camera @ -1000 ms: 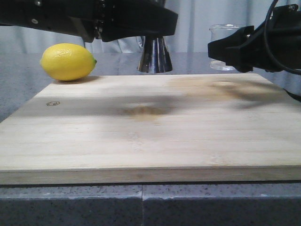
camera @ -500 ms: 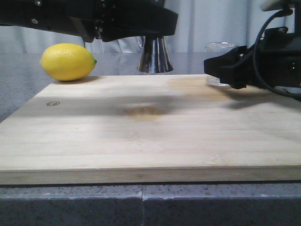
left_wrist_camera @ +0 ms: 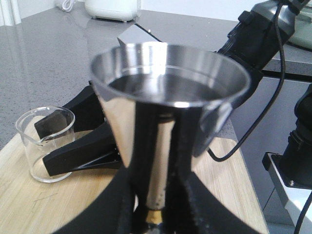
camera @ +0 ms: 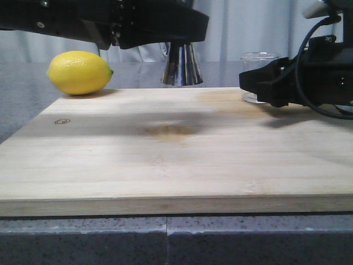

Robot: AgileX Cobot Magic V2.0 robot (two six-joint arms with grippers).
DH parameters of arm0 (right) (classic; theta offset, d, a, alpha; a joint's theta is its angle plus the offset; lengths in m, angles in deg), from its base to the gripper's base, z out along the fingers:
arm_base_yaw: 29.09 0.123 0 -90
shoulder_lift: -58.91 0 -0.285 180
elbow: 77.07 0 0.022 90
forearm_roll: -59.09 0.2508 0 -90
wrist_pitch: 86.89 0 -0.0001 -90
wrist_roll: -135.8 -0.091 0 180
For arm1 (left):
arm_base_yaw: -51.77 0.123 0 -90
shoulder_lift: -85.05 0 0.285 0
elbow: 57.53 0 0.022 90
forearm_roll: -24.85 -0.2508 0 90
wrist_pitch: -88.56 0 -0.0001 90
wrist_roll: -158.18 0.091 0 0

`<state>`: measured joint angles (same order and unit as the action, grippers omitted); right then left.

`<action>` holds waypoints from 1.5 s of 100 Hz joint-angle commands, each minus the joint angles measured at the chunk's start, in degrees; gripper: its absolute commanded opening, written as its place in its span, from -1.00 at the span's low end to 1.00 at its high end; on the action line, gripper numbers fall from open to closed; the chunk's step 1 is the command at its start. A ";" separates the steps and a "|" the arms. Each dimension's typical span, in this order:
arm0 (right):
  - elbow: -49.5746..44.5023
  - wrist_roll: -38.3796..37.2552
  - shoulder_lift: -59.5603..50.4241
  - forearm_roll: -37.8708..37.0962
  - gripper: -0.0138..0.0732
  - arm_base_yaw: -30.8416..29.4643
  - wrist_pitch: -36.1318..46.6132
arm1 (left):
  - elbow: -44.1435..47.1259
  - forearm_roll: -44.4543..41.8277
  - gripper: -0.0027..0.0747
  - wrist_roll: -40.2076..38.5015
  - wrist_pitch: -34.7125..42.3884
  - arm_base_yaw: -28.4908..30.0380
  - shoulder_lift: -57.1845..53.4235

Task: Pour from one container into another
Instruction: 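Carry the beaker away and lower it onto the board with the right gripper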

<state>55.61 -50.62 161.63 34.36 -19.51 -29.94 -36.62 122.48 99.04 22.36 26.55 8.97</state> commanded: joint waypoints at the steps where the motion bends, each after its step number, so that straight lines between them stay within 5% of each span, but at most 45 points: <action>1: 1.48 0.60 -1.79 0.88 -0.24 -0.40 4.72 | -1.45 4.22 -0.98 -0.34 -4.32 0.20 -2.84; 100: 1.48 1.45 -1.79 0.07 -0.22 -0.40 2.74 | -1.45 4.22 -0.98 -0.34 -4.32 0.20 -2.84; 125: 1.48 1.45 -1.79 0.07 0.16 -0.40 2.74 | -1.45 4.22 -0.98 -0.34 -4.32 0.20 -2.84; 150: 1.48 1.45 -1.79 0.07 0.19 -0.40 3.88 | -1.45 4.22 -0.98 -0.34 -4.32 0.20 -2.84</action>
<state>55.81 -49.75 161.63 34.16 -19.51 -30.95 -36.62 122.48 99.04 22.36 26.55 8.97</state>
